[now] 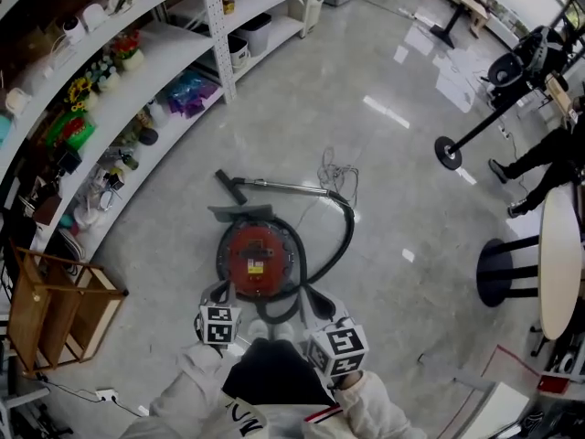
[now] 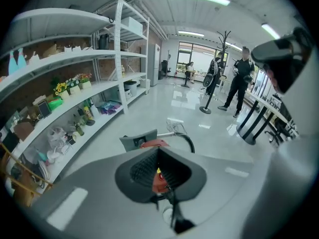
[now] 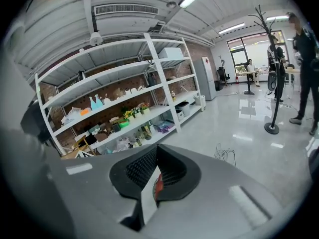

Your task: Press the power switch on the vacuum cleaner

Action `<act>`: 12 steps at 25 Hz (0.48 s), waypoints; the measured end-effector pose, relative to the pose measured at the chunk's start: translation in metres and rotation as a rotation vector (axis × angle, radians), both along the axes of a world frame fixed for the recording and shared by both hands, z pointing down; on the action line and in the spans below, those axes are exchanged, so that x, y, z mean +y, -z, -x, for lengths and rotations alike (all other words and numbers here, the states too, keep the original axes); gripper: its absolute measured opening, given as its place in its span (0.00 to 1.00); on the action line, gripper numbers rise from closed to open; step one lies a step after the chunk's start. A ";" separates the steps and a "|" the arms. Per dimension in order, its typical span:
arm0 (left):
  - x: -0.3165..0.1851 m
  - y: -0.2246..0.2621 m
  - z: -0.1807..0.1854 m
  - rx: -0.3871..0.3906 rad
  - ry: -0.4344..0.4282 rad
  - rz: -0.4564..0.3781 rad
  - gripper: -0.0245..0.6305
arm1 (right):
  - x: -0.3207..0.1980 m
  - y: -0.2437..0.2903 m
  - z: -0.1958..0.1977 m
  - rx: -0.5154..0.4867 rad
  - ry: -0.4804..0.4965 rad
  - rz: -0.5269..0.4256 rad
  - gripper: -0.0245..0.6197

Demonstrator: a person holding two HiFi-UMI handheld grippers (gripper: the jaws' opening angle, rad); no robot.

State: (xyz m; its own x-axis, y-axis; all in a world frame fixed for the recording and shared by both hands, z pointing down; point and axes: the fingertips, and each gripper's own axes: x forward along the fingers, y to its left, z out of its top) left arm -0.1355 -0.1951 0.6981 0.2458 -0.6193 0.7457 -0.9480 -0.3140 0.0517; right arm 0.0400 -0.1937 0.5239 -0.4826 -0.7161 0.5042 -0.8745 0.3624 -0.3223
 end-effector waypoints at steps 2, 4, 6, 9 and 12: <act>0.000 0.015 0.001 0.007 0.007 -0.022 0.04 | 0.002 0.006 -0.001 -0.001 0.006 -0.003 0.04; -0.001 0.031 0.002 0.014 0.011 -0.048 0.04 | 0.004 0.010 0.000 0.001 0.015 -0.003 0.04; -0.004 0.046 0.003 0.023 0.015 -0.077 0.04 | 0.006 0.015 0.003 0.002 0.027 -0.007 0.04; -0.008 0.070 0.003 0.031 0.007 -0.119 0.04 | 0.005 0.024 0.004 0.002 0.030 -0.021 0.04; -0.008 0.096 0.001 0.041 -0.010 -0.155 0.04 | 0.004 0.035 0.001 0.005 0.020 -0.039 0.04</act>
State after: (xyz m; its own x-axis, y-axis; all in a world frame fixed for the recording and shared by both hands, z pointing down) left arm -0.1367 -0.2034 0.6020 0.2811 -0.7232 0.6308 -0.9428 -0.3308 0.0408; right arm 0.0393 -0.1902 0.4888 -0.4947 -0.7253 0.4788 -0.8685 0.3923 -0.3031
